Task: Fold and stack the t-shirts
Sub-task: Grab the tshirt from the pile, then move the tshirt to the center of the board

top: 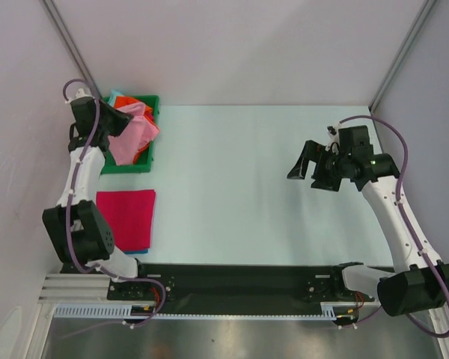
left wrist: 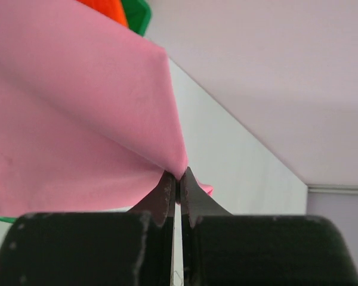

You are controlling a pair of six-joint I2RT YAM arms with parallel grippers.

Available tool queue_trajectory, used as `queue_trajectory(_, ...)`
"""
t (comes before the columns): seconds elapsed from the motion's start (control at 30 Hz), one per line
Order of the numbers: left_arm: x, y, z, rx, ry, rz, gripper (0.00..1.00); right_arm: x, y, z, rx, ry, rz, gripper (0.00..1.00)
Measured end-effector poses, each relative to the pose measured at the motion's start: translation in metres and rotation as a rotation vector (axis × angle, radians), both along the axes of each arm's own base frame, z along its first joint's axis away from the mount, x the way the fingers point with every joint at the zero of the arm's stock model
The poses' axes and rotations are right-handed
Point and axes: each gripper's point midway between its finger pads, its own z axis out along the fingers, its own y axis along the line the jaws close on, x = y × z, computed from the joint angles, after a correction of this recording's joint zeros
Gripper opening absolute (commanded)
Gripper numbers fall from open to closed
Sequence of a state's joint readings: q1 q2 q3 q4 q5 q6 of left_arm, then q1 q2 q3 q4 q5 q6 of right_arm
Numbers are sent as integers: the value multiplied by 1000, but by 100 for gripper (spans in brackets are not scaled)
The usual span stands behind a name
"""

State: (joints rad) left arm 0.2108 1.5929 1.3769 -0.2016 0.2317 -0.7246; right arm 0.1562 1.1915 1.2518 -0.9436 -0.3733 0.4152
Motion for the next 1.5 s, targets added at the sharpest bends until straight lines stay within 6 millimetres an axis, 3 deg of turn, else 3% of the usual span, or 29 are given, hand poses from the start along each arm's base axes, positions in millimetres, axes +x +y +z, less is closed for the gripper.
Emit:
queue_trajectory(0.2,-31,-10,54,8,-105,-13,0,-12,17,3,-3,-13,73,100)
queue_trajectory(0.37,-57,-26,126,35,-229,-30,0,-22,22,12,13,-44,91,100)
queue_trajectory(0.43,-69,-56,162,47,-285,-87,0,-28,24,13,27,-47,99,100)
queue_trajectory(0.53,-96,-137,209,45,-383,-276,0,-37,28,8,47,-27,110,100)
queue_trajectory(0.63,-148,-217,219,2,-413,-495,0,-43,29,-1,53,4,110,100)
queue_trajectory(0.73,-196,-269,194,-24,-366,-651,2,-48,27,-6,52,17,94,100)
queue_trajectory(0.77,-212,-285,179,-32,-337,-706,21,-49,26,-5,51,14,89,100)
queue_trajectory(0.8,-224,-297,162,-28,-303,-751,29,-51,25,-5,50,10,88,100)
queue_trajectory(0.83,-237,-313,140,-26,-253,-806,31,-53,24,-3,51,7,87,100)
queue_trajectory(0.87,-249,-326,117,-20,-199,-854,43,-55,24,-2,53,3,86,100)
queue_trajectory(0.93,-262,-341,68,21,-83,-909,67,-58,23,-3,56,2,85,100)
queue_trajectory(0.97,-270,-345,41,52,-17,-934,83,-60,24,-5,60,4,87,100)
queue_trajectory(1.03,-285,-341,-9,113,123,-958,94,-66,23,-15,60,27,91,100)
queue_trajectory(1.07,-291,-336,-24,135,170,-959,97,-70,23,-24,57,47,94,100)
queue_trajectory(1.17,-303,-321,-55,189,261,-954,99,-82,20,-57,39,117,93,100)
queue_trajectory(1.3,-310,-312,-68,199,295,-946,91,-92,16,-90,18,201,72,99)
queue_trajectory(1.4,-304,-313,-78,199,319,-935,81,-88,17,-98,16,203,62,93)
queue_trajectory(1.5,-283,-306,-98,207,376,-871,73,-80,15,-107,-3,208,39,86)
